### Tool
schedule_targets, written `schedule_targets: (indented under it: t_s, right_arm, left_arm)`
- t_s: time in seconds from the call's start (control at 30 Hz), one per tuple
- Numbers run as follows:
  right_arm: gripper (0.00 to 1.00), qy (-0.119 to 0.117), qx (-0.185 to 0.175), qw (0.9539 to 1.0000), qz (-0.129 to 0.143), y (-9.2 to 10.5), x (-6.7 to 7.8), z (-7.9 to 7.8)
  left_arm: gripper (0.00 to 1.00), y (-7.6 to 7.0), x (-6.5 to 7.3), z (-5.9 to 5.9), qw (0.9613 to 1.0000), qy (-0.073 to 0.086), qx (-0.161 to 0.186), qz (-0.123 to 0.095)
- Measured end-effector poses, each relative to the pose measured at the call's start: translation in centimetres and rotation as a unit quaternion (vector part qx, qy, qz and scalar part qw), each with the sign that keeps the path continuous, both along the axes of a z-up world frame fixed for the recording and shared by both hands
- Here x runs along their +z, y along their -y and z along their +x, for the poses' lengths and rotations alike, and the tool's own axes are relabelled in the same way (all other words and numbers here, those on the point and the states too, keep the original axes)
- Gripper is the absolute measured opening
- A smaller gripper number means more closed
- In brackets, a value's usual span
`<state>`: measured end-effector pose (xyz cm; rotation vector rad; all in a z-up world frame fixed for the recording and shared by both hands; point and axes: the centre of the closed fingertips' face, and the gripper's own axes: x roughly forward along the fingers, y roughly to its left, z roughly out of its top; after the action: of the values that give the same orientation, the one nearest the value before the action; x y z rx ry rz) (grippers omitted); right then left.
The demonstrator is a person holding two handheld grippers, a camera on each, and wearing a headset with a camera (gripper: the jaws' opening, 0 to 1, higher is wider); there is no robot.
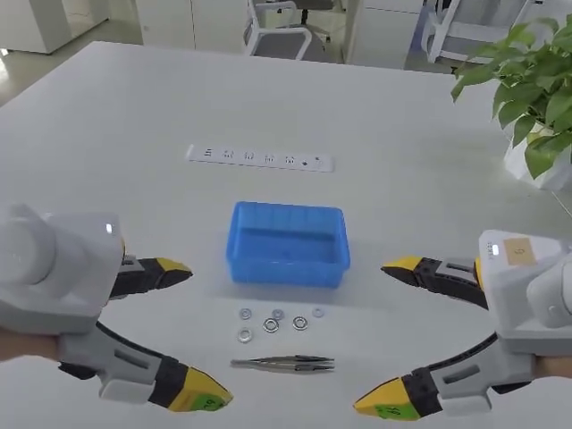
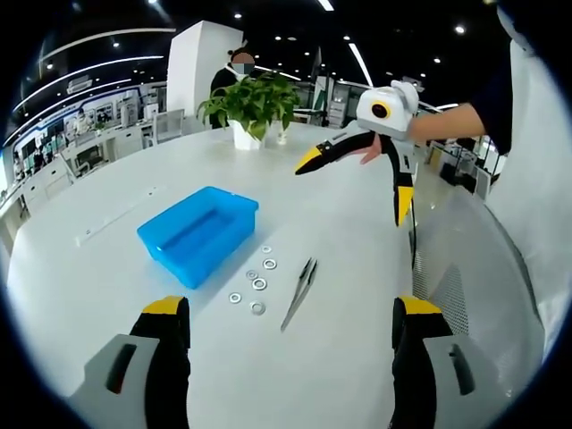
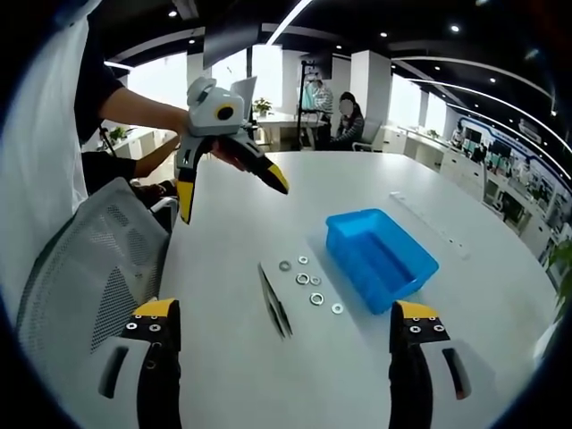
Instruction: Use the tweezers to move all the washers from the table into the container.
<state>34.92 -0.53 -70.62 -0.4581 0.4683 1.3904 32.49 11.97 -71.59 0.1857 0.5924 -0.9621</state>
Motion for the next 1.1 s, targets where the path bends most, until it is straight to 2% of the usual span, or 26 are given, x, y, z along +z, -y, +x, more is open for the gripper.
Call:
schedule_targets:
  t_s: [0.1,0.23,0.3,0.43,0.57,0.63,0.73,0.87,0.97,1.03,1.1]
  right_arm:
    - [0.97,-0.003,0.0,1.0,-0.003,0.0,-0.3,0.1]
    - [0.96,-0.001,-0.007,1.0,-0.004,0.0,-0.6,0.6]
    - [0.94,-0.002,-0.008,1.0,-0.003,0.0,-0.7,0.8]
    - [0.91,-0.012,-0.017,0.9998,0.004,-0.3,-1.1,1.1]
    - [0.87,-0.025,-0.01,0.9996,0.005,-1.1,-2.0,0.6]
    - [0.84,-0.042,0.0,0.9991,0.009,-1.5,-2.3,-0.1]
    - [0.75,-0.039,0.018,0.9991,-0.005,-2.1,-3.3,-0.6]
    - [0.69,-0.042,0.034,0.9982,-0.025,-2.8,-4.7,-0.9]
    - [0.58,-0.037,0.034,0.9975,-0.049,-2.9,-5.9,-0.4]
    - [0.52,-0.049,0.025,0.9973,-0.048,-3.1,-6.3,0.0]
    - [0.49,-0.051,0.016,0.9972,-0.052,-3.3,-6.7,0.4]
  left_arm:
    - [0.98,0.0,-0.7,-0.1,1.0,-0.007,0.005,0.004]
    - [0.93,-0.5,-1.6,0.1,0.9996,-0.007,0.009,0.025]
    - [0.91,-0.5,-1.9,0.1,0.9996,-0.01,0.009,0.026]
    - [0.86,-0.1,-2.6,0.0,0.9994,-0.019,0.003,0.029]
    - [0.84,0.5,-3.3,0.0,0.9991,-0.018,-0.005,0.039]
    - [0.75,0.4,-3.5,0.2,0.9984,-0.008,-0.007,0.055]
    - [0.64,0.5,-3.8,0.4,0.9982,-0.004,-0.008,0.059]
    - [0.61,0.8,-4.1,0.5,0.9984,-0.011,-0.01,0.055]
    - [0.56,0.9,-4.8,0.7,0.9977,-0.02,-0.009,0.064]
    - [0.54,1.2,-5.0,0.6,0.9977,-0.022,-0.013,0.063]
    - [0.54,1.5,-5.2,0.6,0.9976,-0.028,-0.017,0.061]
